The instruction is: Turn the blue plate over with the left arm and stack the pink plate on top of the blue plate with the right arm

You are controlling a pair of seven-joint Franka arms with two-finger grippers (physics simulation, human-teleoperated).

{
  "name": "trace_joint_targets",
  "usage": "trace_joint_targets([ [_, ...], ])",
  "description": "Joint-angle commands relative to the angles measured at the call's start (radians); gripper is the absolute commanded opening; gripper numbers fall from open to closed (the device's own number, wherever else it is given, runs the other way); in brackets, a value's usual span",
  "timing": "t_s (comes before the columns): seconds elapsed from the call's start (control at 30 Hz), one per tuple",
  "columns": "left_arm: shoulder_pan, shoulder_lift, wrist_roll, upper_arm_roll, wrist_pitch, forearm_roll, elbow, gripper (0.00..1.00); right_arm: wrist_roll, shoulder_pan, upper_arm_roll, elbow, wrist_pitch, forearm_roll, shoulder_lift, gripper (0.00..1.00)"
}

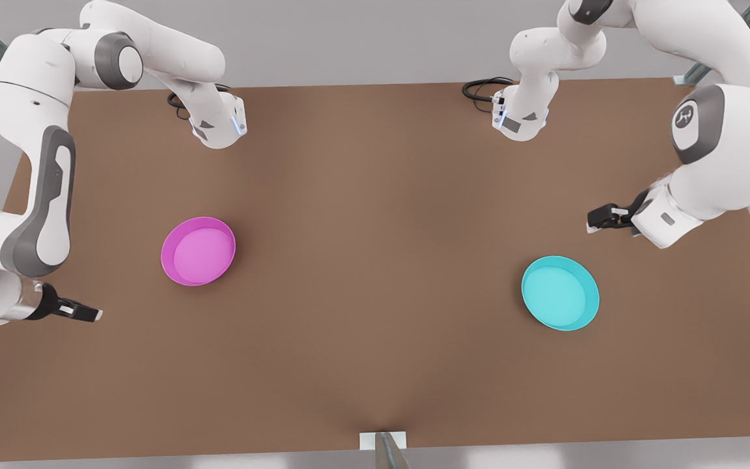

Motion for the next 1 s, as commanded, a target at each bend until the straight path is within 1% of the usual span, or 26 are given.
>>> trace_joint_targets([
  [0.0, -0.001, 0.0, 0.002, 0.0, -0.003, 0.0, -0.004, 1.0, 0.0, 0.0, 0.0, 0.0, 0.0, -0.002, 0.0, 1.0],
  [0.03, 0.001, 0.009, 0.0, 0.0, -0.003, -0.001, -0.009, 1.0, 0.0, 0.0, 0.0, 0.0, 0.0, 0.0, 0.0, 1.0],
  [0.07, 0.016, 0.049, -0.008, 0.0, 0.0, -0.001, -0.047, 1.0, 0.0, 0.0, 0.0, 0.0, 0.0, -0.002, 0.0, 1.0],
  [0.13, 0.115, 0.201, 0.003, -0.005, -0.001, -0.052, -0.05, 1.0, 0.0, 0.0, 0.0, 0.0, 0.0, 0.0, 0.0, 1.0],
  [0.17, 0.165, 0.271, 0.005, -0.006, 0.008, -0.118, -0.043, 1.0, 0.0, 0.0, 0.0, 0.0, 0.0, 0.0, 0.0, 1.0],
  [0.2, 0.179, 0.308, 0.005, -0.005, 0.031, -0.199, -0.039, 1.0, 0.0, 0.0, 0.0, 0.0, 0.0, -0.002, 0.0, 1.0],
  [0.23, 0.188, 0.311, 0.005, -0.005, 0.046, -0.202, -0.044, 1.0, 0.0, 0.0, 0.0, 0.0, 0.0, 0.0, 0.0, 1.0],
  [0.27, 0.249, 0.311, 0.021, -0.005, 0.084, -0.245, -0.05, 1.0, 0.002, 0.0, 0.002, 0.0, 0.0, 0.002, 0.001, 1.0],
  [0.33, 0.322, 0.379, 0.077, -0.005, 0.16, -0.24, -0.043, 1.0, 0.002, 0.002, 0.0, 0.0, 0.002, 0.002, 0.003, 1.0],
  [0.37, 0.326, 0.409, 0.077, -0.008, 0.16, -0.245, -0.029, 1.0, 0.002, 0.002, 0.002, 0.0, 0.002, 0.002, 0.003, 1.0],
  [0.4, 0.335, 0.428, 0.087, -0.005, 0.178, -0.246, -0.03, 1.0, 0.069, 0.014, 0.002, 0.0, 0.003, 0.002, 0.005, 1.0],
  [0.47, 0.36, 0.465, 0.179, -0.003, 0.322, -0.234, -0.044, 1.0, 0.086, 0.023, 0.0, 0.0, 0.003, 0.0, 0.009, 1.0],
  [0.53, 0.366, 0.511, 0.204, -0.003, 0.41, -0.233, -0.046, 1.0, 0.066, 0.016, 0.0, 0.0, 0.0, -0.002, 0.008, 1.0],
  [0.57, 0.366, 0.52, 0.204, -0.003, 0.424, -0.233, -0.047, 1.0, -0.018, 0.014, -0.003, 0.0, 0.0, -0.003, 0.006, 1.0],
  [0.6, 0.368, 0.517, 0.206, -0.008, 0.422, -0.234, -0.075, 1.0, -0.037, 0.014, -0.006, 0.0, 0.0, -0.003, 0.005, 1.0],
  [0.63, 0.383, 0.505, 0.216, -0.026, 0.422, -0.243, -0.13, 1.0, -0.031, 0.022, -0.006, 0.0, 0.0, -0.003, 0.006, 1.0],
  [0.67, 0.441, 0.503, 0.235, -0.086, 0.445, -0.259, -0.19, 1.0, -0.029, 0.023, -0.006, 0.0, 0.0, -0.003, 0.008, 1.0],
  [0.7, 0.444, 0.48, 0.253, -0.092, 0.509, -0.26, -0.265, 1.0, -0.029, 0.022, -0.006, 0.0, 0.0, -0.003, 0.008, 1.0],
  [0.77, 0.483, 0.483, 0.287, -0.127, 0.525, -0.263, -0.296, 1.0, -0.029, 0.02, -0.006, 0.0, 0.0, -0.003, 0.008, 1.0],
  [0.97, 0.487, 0.491, 0.357, -0.132, 0.601, -0.262, -0.317, 0.98, -0.028, 0.022, -0.008, 0.0, 0.002, -0.005, 0.008, 1.0],
])
